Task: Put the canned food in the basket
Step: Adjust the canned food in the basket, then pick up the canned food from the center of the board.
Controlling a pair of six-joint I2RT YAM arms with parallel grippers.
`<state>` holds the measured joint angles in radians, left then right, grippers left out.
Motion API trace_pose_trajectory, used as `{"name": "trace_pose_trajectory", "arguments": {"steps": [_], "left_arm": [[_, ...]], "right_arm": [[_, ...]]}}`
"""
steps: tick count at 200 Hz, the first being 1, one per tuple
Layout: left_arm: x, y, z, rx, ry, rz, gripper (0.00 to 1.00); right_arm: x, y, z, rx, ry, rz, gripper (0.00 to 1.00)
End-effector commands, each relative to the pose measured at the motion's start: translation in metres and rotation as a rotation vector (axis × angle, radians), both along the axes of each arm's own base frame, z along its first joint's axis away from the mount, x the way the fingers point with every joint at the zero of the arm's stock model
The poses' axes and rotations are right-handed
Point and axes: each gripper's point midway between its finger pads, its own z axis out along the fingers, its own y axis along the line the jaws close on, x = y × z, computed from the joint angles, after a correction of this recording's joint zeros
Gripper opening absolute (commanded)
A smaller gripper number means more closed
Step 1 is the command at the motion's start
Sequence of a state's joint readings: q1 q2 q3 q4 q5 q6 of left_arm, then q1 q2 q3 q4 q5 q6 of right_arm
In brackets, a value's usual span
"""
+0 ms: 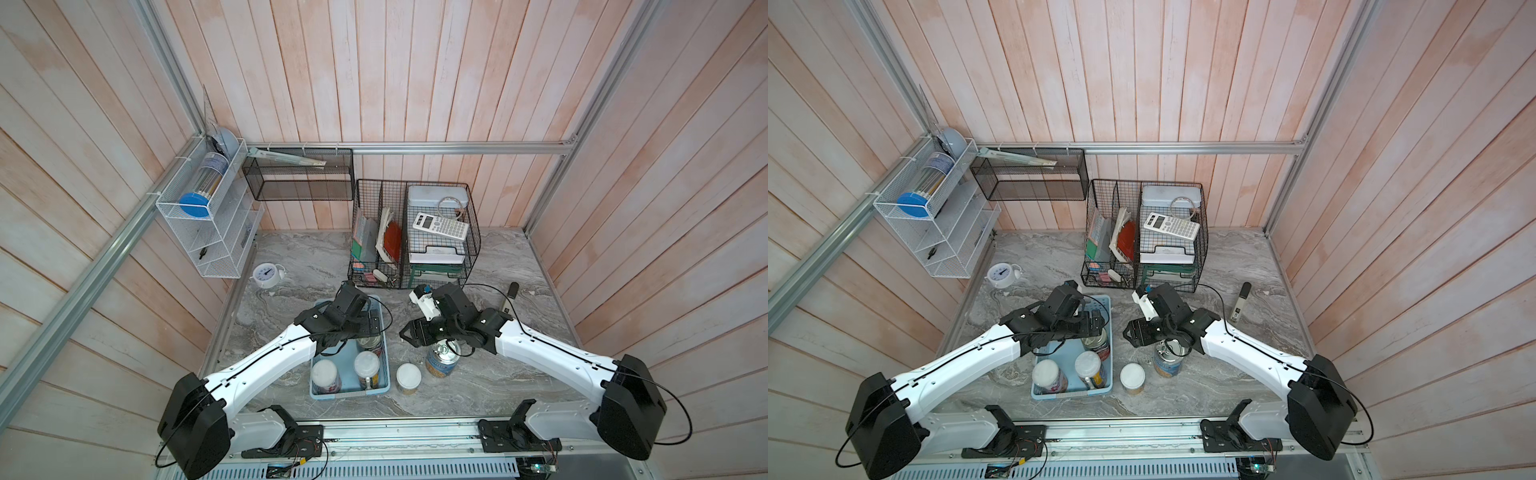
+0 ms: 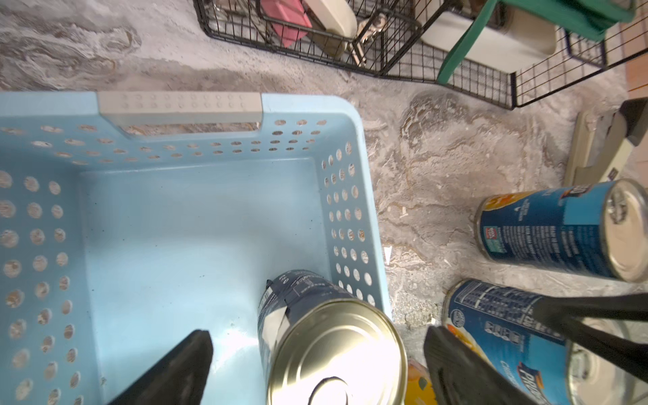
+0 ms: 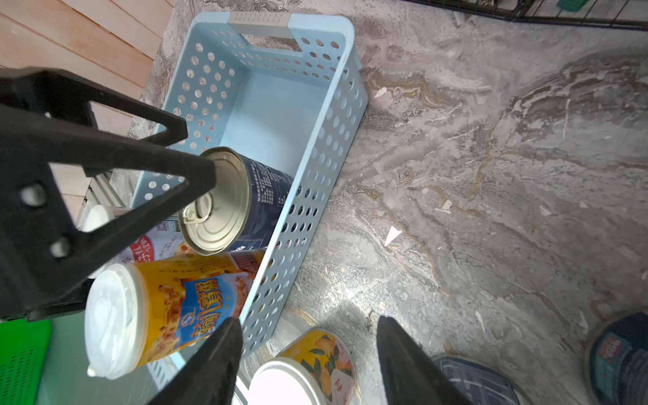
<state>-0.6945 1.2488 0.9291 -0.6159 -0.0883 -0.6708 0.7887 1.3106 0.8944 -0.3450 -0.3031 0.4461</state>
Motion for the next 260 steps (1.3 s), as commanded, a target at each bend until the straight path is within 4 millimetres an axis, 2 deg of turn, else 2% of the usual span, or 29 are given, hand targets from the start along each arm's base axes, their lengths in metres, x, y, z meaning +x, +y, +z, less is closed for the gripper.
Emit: {"name": "trace_pose_trajectory", "arguments": {"steps": [1,21,45,57,66,83,102,155,180,240,260], "left_arm": [[0.006,0.010,0.013,0.017,-0.046,0.039,1.00],[0.008,0.020,0.033,0.048,-0.087,0.052,1.00],[0.012,0.032,0.075,0.070,-0.186,0.058,1.00],[0.014,0.040,0.091,0.084,-0.219,0.067,1.00],[0.015,0.047,0.095,0.100,-0.227,0.076,1.00],[0.017,0.060,0.091,0.124,-0.216,0.100,1.00],[0.015,0.065,0.085,0.122,-0.207,0.113,1.00],[0.010,0.070,0.077,0.118,-0.193,0.126,1.00],[0.010,0.071,0.078,0.114,-0.197,0.128,1.00],[0.007,0.074,0.072,0.114,-0.186,0.134,1.00],[0.007,0.075,0.071,0.113,-0.185,0.135,1.00]], "right_arm": [[-0.024,0.004,0.004,0.023,0.022,0.089,0.67],[-0.054,0.007,-0.005,-0.041,0.056,0.172,0.67],[-0.090,-0.003,-0.029,-0.228,0.083,0.246,0.67],[-0.101,-0.011,-0.039,-0.319,0.082,0.274,0.67],[-0.106,-0.015,-0.044,-0.362,0.094,0.292,0.67],[-0.105,-0.020,-0.052,-0.409,0.095,0.296,0.67],[-0.097,-0.015,-0.053,-0.434,0.061,0.290,0.68],[-0.093,-0.004,-0.057,-0.479,0.030,0.320,0.69],[-0.094,-0.004,-0.059,-0.502,0.020,0.328,0.81],[-0.094,-0.005,-0.077,-0.601,0.000,0.349,0.81],[-0.091,-0.011,-0.084,-0.668,-0.011,0.342,0.81]]}}
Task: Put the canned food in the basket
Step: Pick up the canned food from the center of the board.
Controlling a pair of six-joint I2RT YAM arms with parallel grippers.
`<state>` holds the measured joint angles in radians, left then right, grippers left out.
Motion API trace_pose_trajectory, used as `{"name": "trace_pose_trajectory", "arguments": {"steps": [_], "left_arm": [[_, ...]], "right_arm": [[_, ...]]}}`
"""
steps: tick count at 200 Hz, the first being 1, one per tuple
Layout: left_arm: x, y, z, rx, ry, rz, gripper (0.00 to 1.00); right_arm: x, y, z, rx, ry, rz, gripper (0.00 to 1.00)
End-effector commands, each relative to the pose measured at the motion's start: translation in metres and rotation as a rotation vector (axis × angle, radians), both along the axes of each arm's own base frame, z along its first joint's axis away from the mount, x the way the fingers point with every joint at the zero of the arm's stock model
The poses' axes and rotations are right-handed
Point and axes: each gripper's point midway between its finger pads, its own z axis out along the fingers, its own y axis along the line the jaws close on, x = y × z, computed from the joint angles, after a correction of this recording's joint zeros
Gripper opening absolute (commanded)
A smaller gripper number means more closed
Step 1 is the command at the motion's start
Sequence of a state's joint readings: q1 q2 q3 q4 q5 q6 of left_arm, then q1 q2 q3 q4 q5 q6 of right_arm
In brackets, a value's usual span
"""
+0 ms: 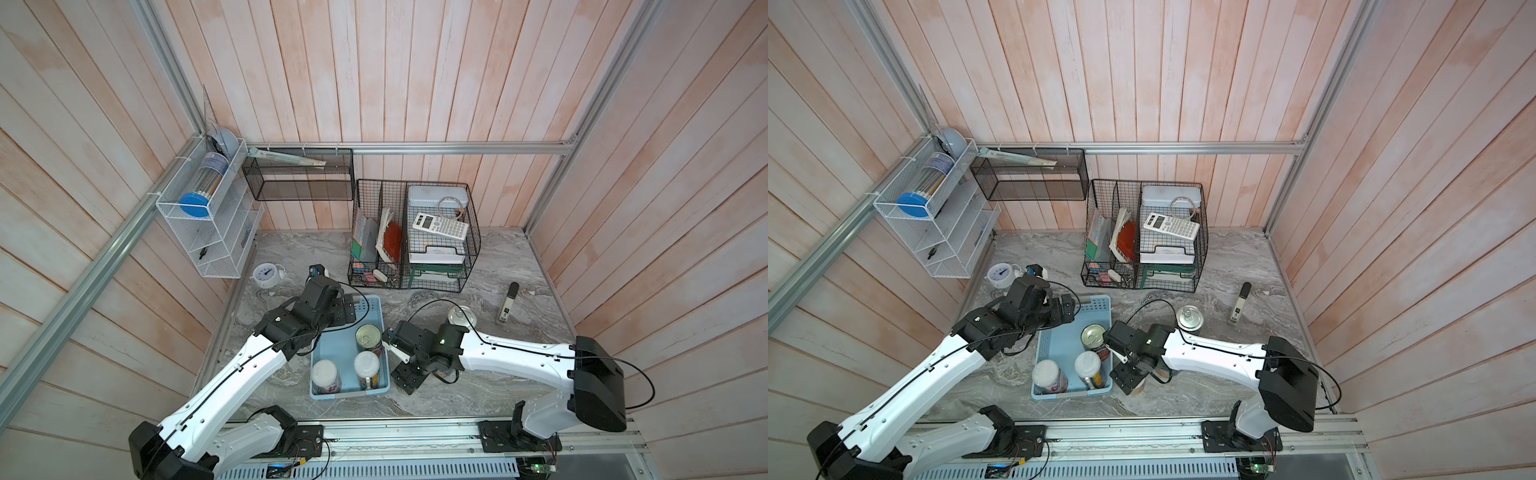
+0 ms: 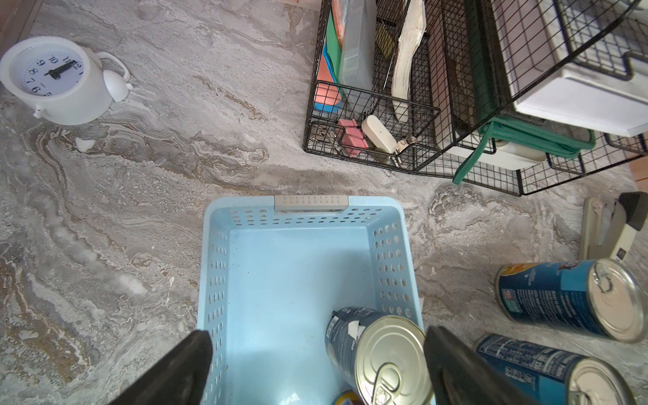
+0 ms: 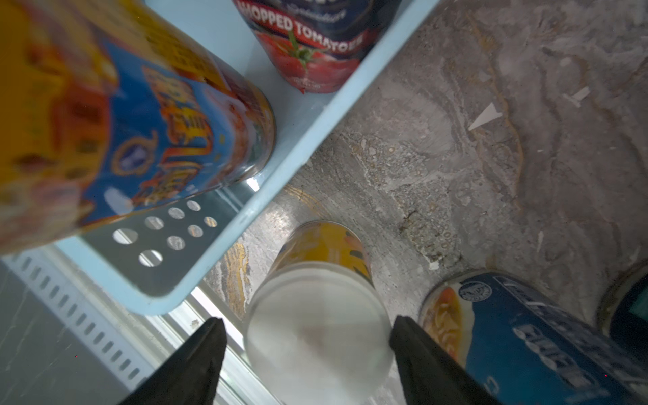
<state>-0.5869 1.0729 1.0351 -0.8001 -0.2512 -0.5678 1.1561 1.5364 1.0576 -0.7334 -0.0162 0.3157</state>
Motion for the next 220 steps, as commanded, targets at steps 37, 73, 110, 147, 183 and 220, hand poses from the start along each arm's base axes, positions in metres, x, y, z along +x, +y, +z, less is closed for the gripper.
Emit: {"name": "trace_pose_trajectory", "arguments": {"steps": [37,73,110,147,183,220], "left_arm": [[-0.004,0.007,-0.003,0.013,-0.001,0.004,1.00],[-0.004,0.010,-0.005,0.015,-0.001,0.012,1.00],[-0.004,0.015,-0.010,0.023,0.008,0.020,1.00],[-0.003,0.027,-0.016,0.000,0.019,0.046,1.00],[0.000,0.037,-0.020,-0.012,0.026,0.064,1.00],[0.001,0.044,-0.025,-0.010,0.036,0.073,1.00]], "right_arm": [[-0.005,-0.013,-0.019,-0.126,-0.013,0.027,0.81],[-0.005,-0.015,-0.027,-0.143,-0.014,0.021,0.78],[-0.002,-0.012,-0.017,-0.135,-0.028,0.030,0.67],[0.004,-0.010,-0.001,-0.127,-0.066,0.027,0.58],[0.023,-0.005,0.035,-0.103,-0.157,0.016,0.57],[0.060,-0.007,0.068,-0.104,-0.251,-0.020,0.58]]}}
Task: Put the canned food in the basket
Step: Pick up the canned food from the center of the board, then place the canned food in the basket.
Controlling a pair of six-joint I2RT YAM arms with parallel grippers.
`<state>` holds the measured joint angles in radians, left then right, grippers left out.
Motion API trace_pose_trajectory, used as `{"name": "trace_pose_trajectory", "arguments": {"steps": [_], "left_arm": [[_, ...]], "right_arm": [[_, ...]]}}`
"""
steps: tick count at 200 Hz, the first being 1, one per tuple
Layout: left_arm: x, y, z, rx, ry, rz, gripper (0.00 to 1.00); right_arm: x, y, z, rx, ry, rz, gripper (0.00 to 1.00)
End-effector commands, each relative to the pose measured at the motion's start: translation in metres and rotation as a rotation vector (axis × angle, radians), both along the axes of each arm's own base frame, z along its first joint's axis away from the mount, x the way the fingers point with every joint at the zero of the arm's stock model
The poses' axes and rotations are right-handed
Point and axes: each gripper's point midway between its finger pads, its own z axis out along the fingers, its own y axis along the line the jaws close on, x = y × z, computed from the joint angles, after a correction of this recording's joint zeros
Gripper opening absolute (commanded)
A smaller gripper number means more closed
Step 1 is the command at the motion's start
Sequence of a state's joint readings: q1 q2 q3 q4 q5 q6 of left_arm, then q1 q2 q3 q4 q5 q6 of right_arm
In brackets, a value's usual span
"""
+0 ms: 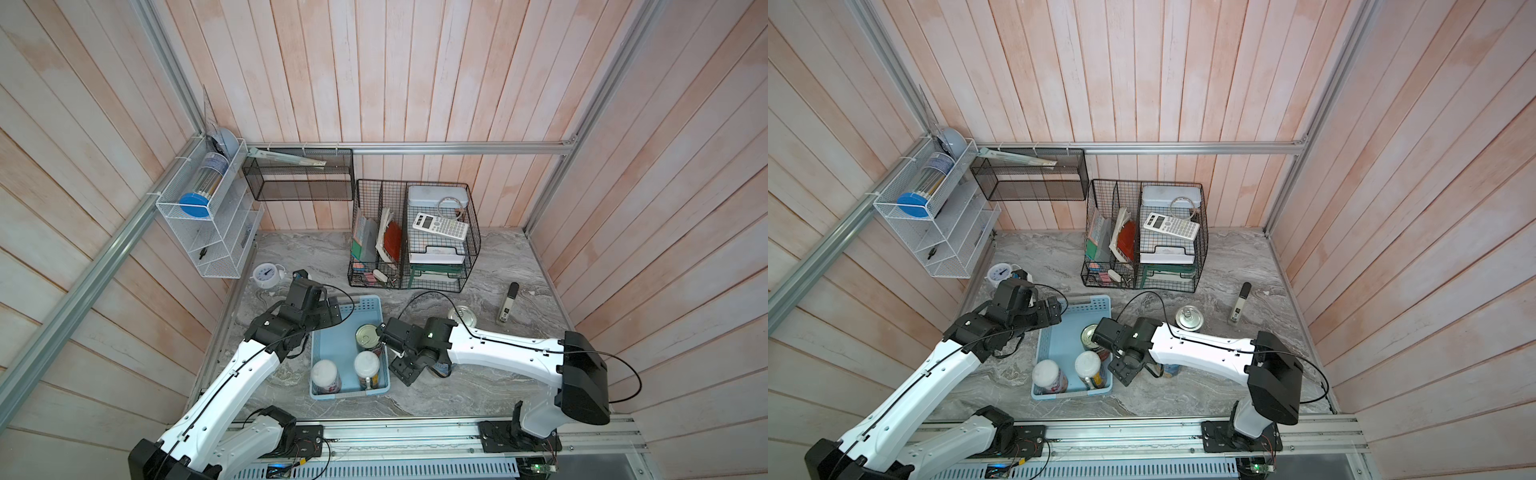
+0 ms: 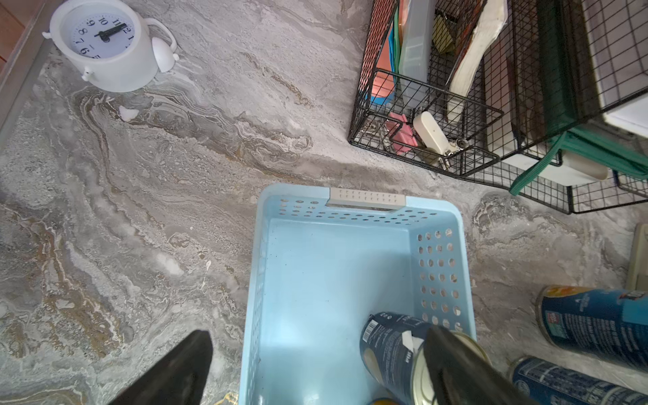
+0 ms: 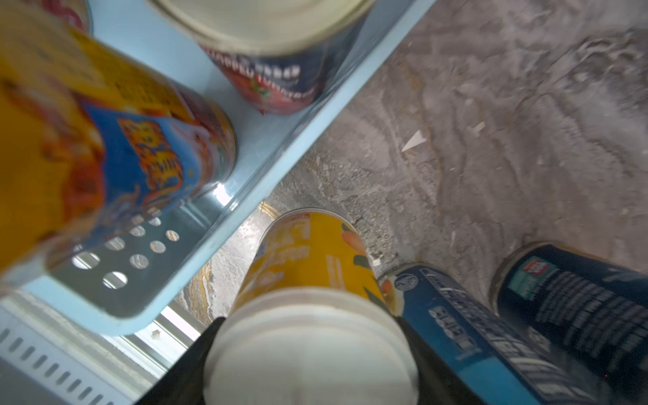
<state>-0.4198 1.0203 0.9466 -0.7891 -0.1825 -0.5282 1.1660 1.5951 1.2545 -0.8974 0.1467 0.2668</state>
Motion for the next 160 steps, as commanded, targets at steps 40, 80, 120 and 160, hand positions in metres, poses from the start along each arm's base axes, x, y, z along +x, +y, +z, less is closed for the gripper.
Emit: {"name": "trace_pose_trajectory", "arguments": {"steps": [40,80,120,160], "left_arm": [[0.000,0.008,-0.012,-0.019,0.006,-0.011,1.00],[0.004,0.016,-0.023,-0.035,0.035,0.015,1.00],[0.006,0.022,-0.027,-0.057,0.042,0.029,1.00],[0.006,0.025,-0.033,-0.065,0.054,0.032,1.00]], "right_arm": [[0.095,-0.002,0.071,0.037,-0.223,-0.078,0.59],[0.142,0.039,0.084,0.100,-0.240,-0.023,0.59],[0.167,0.083,0.076,0.125,-0.200,0.064,0.59],[0.174,0.102,0.056,0.096,-0.146,0.112,0.59]]}}
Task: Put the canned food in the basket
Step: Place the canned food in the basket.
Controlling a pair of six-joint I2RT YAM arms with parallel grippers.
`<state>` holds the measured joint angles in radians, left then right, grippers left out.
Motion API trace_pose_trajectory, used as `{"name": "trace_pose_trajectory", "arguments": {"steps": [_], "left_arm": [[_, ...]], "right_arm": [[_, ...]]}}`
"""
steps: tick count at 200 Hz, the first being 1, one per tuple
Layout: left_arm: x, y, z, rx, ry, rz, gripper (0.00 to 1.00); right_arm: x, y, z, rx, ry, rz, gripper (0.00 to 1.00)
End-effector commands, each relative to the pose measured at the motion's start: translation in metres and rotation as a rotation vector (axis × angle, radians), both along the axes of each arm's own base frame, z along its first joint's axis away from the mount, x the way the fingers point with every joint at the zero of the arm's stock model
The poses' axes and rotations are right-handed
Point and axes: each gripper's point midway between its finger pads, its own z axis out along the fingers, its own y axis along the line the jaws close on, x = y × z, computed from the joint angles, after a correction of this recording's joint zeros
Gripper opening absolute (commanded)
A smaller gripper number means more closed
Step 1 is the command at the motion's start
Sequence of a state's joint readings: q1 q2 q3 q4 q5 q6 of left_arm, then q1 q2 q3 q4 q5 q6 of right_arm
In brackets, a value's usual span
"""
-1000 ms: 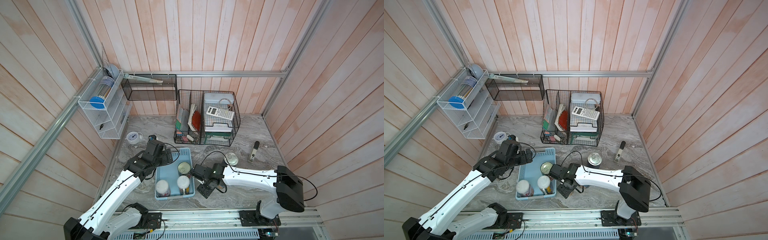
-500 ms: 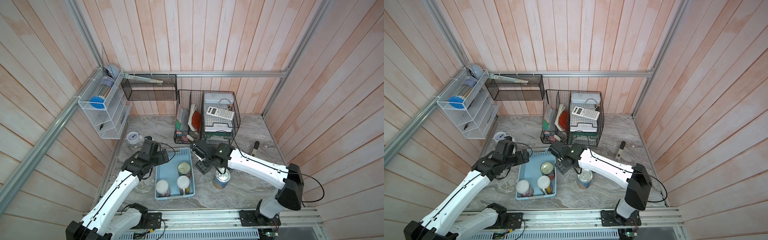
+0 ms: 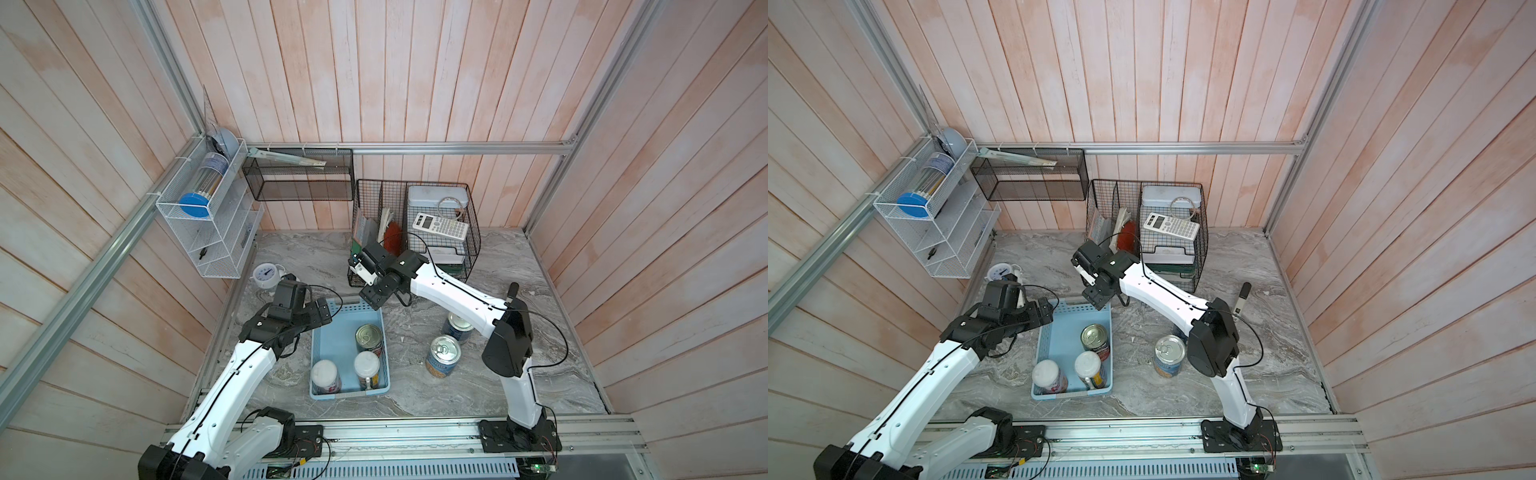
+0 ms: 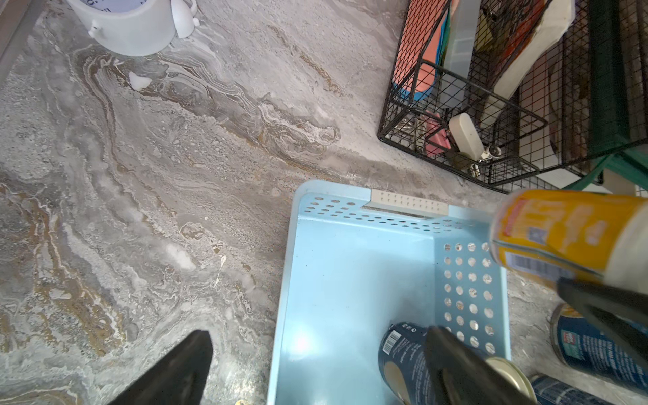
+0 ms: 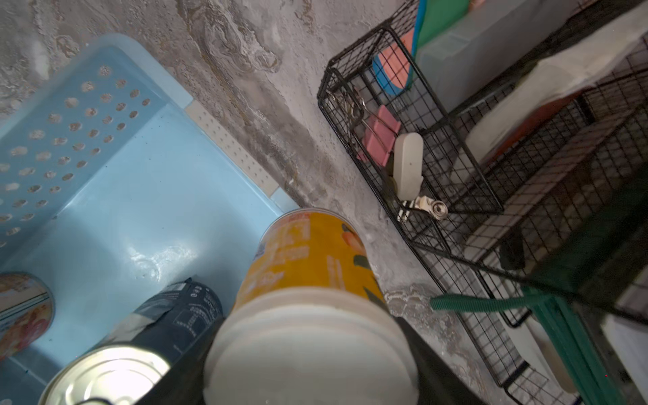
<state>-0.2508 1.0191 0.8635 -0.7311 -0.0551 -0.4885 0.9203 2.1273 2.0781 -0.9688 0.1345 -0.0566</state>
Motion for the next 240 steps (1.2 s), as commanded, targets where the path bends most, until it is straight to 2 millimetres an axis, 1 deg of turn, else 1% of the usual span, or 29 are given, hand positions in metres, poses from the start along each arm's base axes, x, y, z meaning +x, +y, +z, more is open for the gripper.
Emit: {"name": "trace_pose_trajectory", "arguments": {"steps": [1,25,42,69,104,142,162,187,208,240], "left_arm": [[0.001,-0.002,-0.006,-0.008,0.001,-0.025,1.00],[0.001,-0.002,-0.007,-0.013,0.001,-0.024,1.00],[0.002,-0.001,-0.007,-0.015,0.000,-0.024,1.00],[0.002,-0.001,-0.010,-0.017,0.005,-0.026,1.00],[0.002,-0.001,-0.010,-0.019,0.002,-0.027,1.00],[0.002,-0.003,-0.011,-0.022,0.005,-0.033,1.00],[0.002,-0.003,-0.011,-0.023,0.006,-0.036,1.00],[0.002,-0.004,-0.012,-0.025,0.007,-0.040,1.00],[0.002,-0.004,-0.012,-0.025,0.009,-0.041,1.00],[0.002,-0.004,-0.013,-0.024,0.010,-0.042,1.00]], "right_arm": [[-0.003,0.005,0.003,-0.007,0.029,0.056,0.59],[-0.008,0.004,-0.010,-0.037,0.071,0.075,0.59],[-0.012,0.001,-0.014,-0.048,0.089,0.078,0.59],[-0.017,0.002,-0.016,-0.038,0.108,0.092,0.59],[-0.023,0.004,-0.032,-0.057,0.162,0.111,0.61],[-0.023,0.004,-0.047,-0.084,0.185,0.117,0.65],[-0.023,0.004,-0.053,-0.097,0.195,0.117,0.66],[-0.026,0.009,-0.056,-0.087,0.221,0.133,0.66],[-0.029,0.007,-0.059,-0.096,0.235,0.133,0.66],[-0.031,0.005,-0.048,-0.084,0.227,0.128,0.66]]}}
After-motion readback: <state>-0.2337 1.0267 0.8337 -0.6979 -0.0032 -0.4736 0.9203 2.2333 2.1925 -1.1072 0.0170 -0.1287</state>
